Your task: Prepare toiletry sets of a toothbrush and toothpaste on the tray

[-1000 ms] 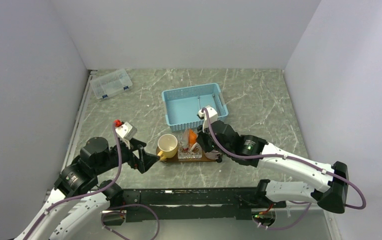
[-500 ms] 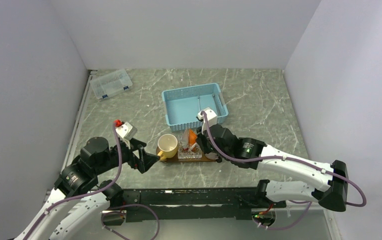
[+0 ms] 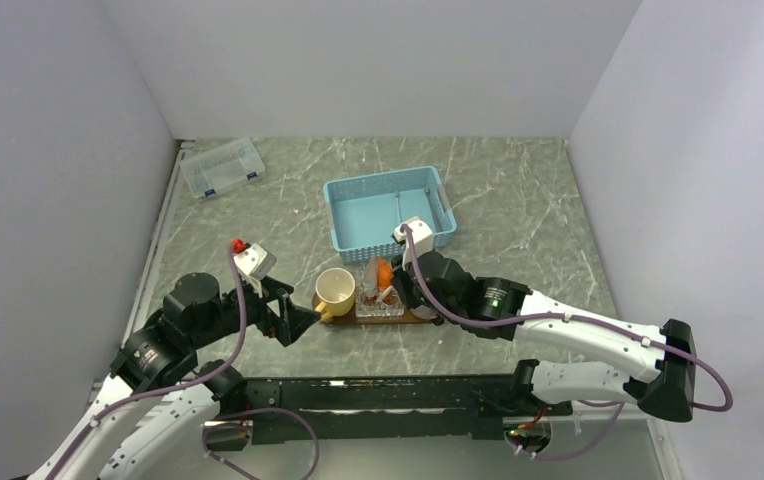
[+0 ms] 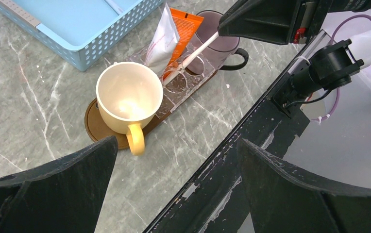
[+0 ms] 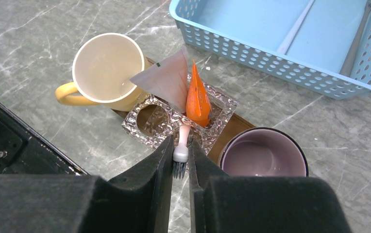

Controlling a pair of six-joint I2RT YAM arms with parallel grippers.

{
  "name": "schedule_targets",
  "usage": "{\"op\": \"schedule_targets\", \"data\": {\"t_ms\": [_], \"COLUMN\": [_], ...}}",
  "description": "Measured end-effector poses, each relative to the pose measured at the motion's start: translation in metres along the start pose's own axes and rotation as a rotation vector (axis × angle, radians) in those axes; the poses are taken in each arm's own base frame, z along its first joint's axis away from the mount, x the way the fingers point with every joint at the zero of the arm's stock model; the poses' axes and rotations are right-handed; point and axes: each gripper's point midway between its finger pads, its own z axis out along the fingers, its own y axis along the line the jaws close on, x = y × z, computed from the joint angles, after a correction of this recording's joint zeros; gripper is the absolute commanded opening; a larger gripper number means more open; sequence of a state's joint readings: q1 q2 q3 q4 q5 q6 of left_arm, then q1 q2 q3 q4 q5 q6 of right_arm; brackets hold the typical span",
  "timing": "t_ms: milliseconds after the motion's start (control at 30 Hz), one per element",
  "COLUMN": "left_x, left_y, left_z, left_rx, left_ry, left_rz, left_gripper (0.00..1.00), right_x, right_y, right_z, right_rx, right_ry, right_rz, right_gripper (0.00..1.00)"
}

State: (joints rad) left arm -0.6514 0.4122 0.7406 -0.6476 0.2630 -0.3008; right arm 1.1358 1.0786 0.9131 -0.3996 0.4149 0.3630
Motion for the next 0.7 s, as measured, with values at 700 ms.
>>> {"op": "schedule_targets", "data": {"t_ms": [700], "left_x": [0.001], "left_y": [0.001], "left_z": [0.002], "left_rx": [-0.003], "left_ry": [0.009], "left_rz": [-0.002], "left_gripper": [0.99], "right_x": [0.015], "right_y": [0.003], "right_z": [-0.006], "right_rx": [-0.014], "right_ry": [0.019], "right_rz": [0.006], "right_gripper": [0.20]}}
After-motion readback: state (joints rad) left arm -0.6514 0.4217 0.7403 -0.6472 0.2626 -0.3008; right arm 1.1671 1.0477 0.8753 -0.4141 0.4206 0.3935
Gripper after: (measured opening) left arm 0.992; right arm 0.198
